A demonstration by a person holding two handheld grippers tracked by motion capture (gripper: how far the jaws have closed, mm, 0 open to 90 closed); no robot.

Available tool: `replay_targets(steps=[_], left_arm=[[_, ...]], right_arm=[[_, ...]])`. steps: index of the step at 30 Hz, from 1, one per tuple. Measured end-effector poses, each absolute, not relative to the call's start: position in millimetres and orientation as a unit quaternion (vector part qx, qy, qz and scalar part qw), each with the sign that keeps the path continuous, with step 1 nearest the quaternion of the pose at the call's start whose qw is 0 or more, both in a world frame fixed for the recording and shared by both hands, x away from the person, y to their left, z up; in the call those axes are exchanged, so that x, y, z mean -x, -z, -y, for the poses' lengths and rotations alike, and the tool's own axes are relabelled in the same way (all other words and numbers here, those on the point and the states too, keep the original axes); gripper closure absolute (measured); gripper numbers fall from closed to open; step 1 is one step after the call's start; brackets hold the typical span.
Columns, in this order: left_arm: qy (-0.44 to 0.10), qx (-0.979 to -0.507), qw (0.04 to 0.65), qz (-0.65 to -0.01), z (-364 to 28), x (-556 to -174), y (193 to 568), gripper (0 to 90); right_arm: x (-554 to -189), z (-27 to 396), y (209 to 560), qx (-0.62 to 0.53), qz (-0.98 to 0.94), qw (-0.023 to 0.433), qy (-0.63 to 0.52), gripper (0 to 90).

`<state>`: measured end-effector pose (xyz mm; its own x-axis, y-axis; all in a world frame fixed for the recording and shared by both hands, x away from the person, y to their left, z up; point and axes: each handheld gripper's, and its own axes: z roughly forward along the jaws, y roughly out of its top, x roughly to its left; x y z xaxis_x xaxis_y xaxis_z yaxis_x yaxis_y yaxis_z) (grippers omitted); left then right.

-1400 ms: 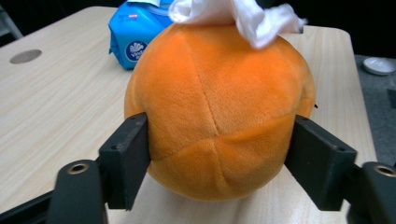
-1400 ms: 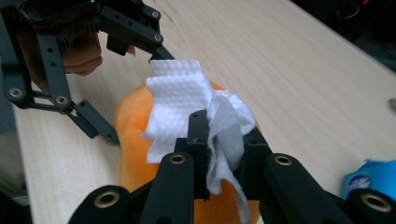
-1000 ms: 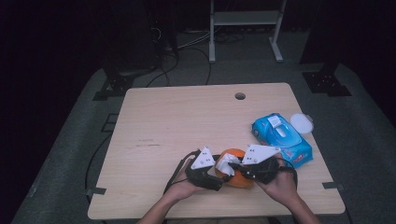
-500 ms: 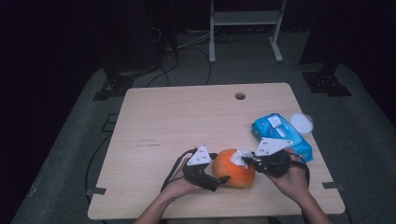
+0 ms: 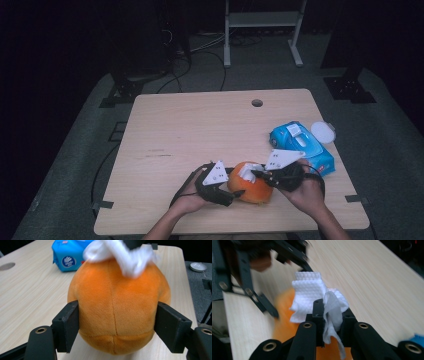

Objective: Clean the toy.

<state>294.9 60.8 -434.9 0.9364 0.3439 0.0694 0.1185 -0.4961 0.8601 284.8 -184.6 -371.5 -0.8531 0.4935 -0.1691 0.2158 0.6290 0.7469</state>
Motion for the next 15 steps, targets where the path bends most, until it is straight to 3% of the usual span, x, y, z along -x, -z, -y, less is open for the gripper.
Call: replay_targets(steps=[4,9,15], left_arm=[[-0.118,-0.856,0.48,-0.154,-68,-302,435,25.7],[-0.096,-0.836,0.52,-0.15,-73,-304,423,19.2],[-0.101,-0.848,0.502,-0.139,-63,-297,432,24.6]], right_arm=[[-289,193,378,-0.218,-0.881,0.175,-0.381,78.3],[-291,184,380,-0.214,-0.884,0.173,-0.378,78.3],[-286,169,380,-0.194,-0.889,0.18,-0.373,78.4]])
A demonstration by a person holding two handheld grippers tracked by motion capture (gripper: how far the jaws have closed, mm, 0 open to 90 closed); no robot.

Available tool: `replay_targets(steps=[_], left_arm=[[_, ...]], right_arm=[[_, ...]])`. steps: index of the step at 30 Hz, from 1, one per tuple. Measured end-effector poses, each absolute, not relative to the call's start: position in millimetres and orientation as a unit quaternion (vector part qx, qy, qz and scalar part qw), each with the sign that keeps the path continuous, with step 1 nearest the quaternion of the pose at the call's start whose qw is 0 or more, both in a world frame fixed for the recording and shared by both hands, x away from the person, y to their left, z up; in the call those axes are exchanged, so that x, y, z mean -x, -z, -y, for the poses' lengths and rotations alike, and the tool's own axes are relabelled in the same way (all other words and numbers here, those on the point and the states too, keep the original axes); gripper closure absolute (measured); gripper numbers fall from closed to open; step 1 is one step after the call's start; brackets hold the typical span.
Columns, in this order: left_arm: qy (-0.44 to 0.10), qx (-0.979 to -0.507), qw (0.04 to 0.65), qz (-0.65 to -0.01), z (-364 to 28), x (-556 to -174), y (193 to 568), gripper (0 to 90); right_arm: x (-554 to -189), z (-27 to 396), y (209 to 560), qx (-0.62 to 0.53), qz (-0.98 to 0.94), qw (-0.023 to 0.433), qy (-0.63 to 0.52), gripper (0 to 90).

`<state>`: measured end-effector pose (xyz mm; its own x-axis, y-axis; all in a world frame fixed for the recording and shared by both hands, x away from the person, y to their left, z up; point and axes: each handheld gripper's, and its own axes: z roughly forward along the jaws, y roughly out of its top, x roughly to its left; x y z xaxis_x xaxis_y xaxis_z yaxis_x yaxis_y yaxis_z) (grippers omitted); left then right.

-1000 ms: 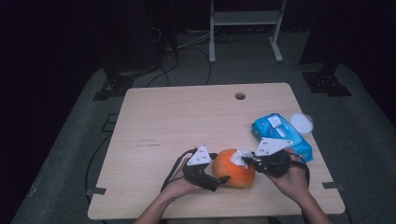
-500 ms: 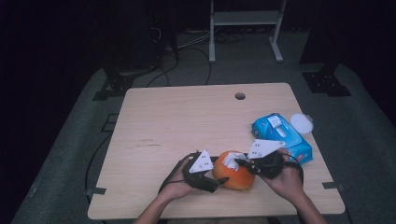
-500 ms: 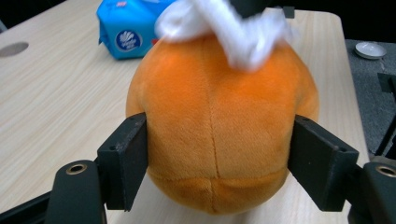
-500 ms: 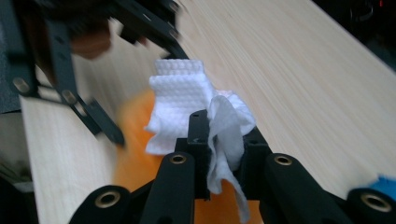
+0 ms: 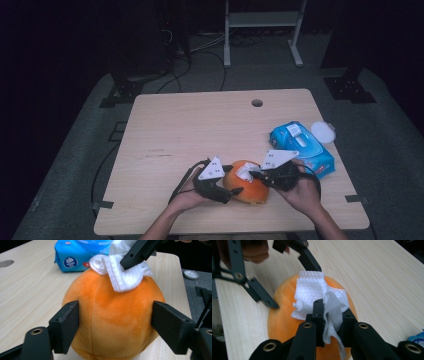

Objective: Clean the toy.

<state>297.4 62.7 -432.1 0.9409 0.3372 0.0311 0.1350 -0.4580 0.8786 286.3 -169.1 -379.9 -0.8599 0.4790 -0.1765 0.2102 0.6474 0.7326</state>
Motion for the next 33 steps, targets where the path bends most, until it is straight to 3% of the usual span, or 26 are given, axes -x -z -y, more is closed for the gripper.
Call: replay_targets(steps=[7,16,22,26,33], left_arm=[[-0.111,-0.859,0.485,-0.123,-65,-295,433,26.7],[-0.094,-0.855,0.492,-0.134,-73,-299,433,24.1],[-0.106,-0.846,0.508,-0.119,-64,-299,430,17.7],[-0.101,-0.85,0.502,-0.121,-68,-301,434,20.1],[-0.096,-0.853,0.494,-0.134,-76,-305,437,22.3]], right_arm=[[-277,143,382,-0.159,-0.895,0.191,-0.371,78.2],[-283,181,385,-0.196,-0.893,0.166,-0.368,78.3],[-279,171,385,-0.174,-0.894,0.159,-0.38,78.2],[-277,161,384,-0.161,-0.899,0.169,-0.37,78.2],[-286,189,392,-0.206,-0.892,0.156,-0.37,78.3]])
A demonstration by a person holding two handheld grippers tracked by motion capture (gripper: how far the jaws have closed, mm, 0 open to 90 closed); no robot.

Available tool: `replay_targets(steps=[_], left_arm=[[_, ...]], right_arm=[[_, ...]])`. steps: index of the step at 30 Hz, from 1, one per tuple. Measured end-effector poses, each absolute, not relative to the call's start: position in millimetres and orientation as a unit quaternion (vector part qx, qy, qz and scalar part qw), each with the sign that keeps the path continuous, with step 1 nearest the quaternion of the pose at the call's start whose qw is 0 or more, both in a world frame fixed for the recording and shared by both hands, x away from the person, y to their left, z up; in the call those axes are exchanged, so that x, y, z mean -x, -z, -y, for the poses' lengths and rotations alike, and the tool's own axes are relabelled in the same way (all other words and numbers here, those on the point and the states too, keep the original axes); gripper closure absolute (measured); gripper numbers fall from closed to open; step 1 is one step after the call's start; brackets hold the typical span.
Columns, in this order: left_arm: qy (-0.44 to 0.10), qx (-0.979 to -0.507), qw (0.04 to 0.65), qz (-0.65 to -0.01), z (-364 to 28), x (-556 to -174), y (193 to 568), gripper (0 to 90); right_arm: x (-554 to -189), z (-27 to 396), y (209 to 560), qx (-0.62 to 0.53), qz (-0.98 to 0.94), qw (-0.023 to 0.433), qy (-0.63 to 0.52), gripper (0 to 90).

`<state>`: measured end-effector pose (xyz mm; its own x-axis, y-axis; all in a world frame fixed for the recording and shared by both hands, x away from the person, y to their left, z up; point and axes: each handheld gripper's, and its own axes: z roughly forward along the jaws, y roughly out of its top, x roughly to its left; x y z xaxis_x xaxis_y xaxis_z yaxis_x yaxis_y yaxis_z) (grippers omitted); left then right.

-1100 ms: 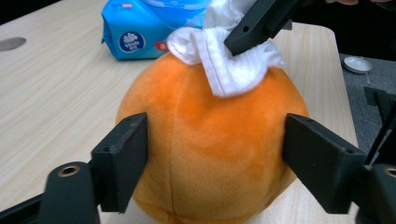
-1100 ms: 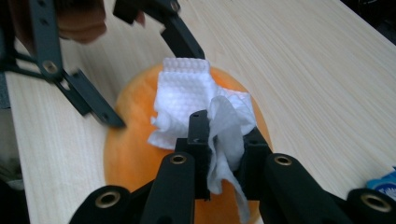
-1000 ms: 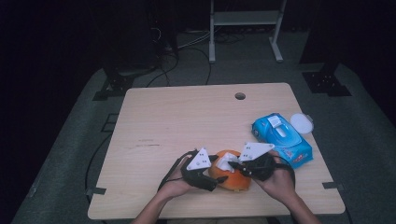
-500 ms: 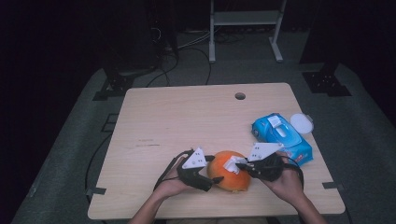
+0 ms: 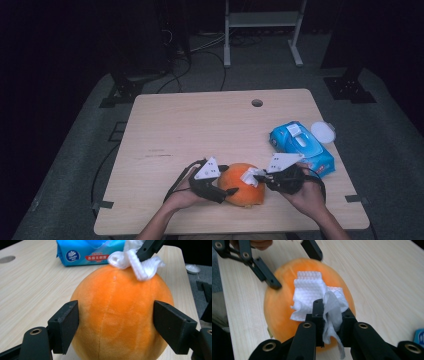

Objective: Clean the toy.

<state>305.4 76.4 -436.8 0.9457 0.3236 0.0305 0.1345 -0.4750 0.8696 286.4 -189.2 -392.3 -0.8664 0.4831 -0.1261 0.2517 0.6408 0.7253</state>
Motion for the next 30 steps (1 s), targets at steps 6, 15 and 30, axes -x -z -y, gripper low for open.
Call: replay_targets(steps=[6,15,30], left_arm=[[-0.123,-0.855,0.495,-0.091,-64,-296,431,16.5],[-0.106,-0.856,0.487,-0.135,-72,-304,437,24.5],[-0.09,-0.841,0.496,-0.196,-78,-314,440,25.2]], right_arm=[[-288,185,391,-0.212,-0.887,0.164,-0.376,78.3],[-277,157,384,-0.161,-0.898,0.179,-0.368,78.2],[-277,163,387,-0.168,-0.894,0.154,-0.385,78.0]])
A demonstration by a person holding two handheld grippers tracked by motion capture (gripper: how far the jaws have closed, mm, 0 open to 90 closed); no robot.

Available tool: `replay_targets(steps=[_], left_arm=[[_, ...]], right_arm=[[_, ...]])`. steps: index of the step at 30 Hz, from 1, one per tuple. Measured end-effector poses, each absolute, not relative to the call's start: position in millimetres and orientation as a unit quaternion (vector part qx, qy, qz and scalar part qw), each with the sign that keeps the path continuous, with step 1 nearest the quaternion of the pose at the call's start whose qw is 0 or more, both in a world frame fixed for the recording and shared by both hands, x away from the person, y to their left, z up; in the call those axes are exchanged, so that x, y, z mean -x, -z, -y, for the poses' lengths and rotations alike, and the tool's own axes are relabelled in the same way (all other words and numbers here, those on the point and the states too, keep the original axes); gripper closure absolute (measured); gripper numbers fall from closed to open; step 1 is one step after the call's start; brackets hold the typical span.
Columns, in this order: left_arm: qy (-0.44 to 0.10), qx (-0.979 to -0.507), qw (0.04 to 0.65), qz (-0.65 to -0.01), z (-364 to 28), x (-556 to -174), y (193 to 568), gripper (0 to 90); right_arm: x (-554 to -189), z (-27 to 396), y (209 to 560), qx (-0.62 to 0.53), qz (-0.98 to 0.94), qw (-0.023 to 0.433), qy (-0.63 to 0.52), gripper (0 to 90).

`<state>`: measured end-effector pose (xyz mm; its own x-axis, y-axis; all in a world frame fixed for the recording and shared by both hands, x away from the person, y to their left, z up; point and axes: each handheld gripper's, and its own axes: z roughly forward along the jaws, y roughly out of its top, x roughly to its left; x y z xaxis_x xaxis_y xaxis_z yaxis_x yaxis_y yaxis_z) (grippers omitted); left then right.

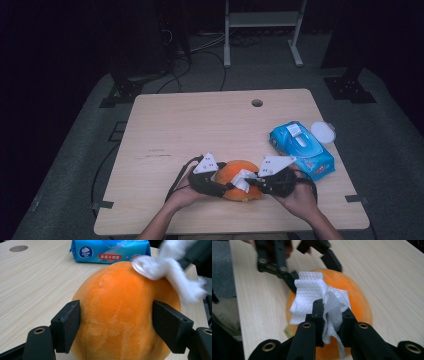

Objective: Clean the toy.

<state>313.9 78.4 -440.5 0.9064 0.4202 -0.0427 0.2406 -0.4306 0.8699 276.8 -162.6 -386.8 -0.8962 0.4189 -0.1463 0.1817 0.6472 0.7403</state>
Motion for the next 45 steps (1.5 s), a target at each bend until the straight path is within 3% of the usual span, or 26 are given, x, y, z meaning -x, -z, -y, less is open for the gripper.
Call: replay_targets(steps=[8,12,16,20,25,27,30,37,42,45], left_arm=[[-0.076,-0.851,0.5,-0.14,-75,-307,440,17.7],[-0.086,-0.861,0.485,-0.128,-71,-304,440,19.5],[-0.076,-0.86,0.484,-0.144,-78,-308,440,23.2],[-0.071,-0.858,0.487,-0.147,-82,-308,442,23.5],[-0.079,-0.834,0.529,-0.133,-77,-306,431,17.3],[-0.098,-0.843,0.513,-0.128,-73,-306,430,17.3],[-0.09,-0.846,0.508,-0.136,-75,-308,434,21.1],[-0.073,-0.85,0.501,-0.145,-83,-311,438,24.6],[-0.099,-0.839,0.52,-0.128,-77,-309,430,17.8],[-0.099,-0.84,0.513,-0.144,-75,-312,433,18.1]], right_arm=[[-287,182,390,-0.208,-0.883,0.155,-0.391,78.1],[-279,164,389,-0.176,-0.888,0.148,-0.399,78.1],[-277,159,388,-0.164,-0.893,0.162,-0.387,78.1],[-288,183,391,-0.209,-0.883,0.156,-0.391,78.0],[-287,183,395,-0.205,-0.884,0.135,-0.399,78.0],[-283,175,393,-0.186,-0.886,0.135,-0.402,78.0],[-282,171,391,-0.177,-0.892,0.153,-0.388,78.0],[-293,194,399,-0.225,-0.881,0.142,-0.392,78.0],[-292,187,398,-0.216,-0.882,0.146,-0.392,77.9],[-289,180,393,-0.203,-0.88,0.151,-0.402,77.8]])
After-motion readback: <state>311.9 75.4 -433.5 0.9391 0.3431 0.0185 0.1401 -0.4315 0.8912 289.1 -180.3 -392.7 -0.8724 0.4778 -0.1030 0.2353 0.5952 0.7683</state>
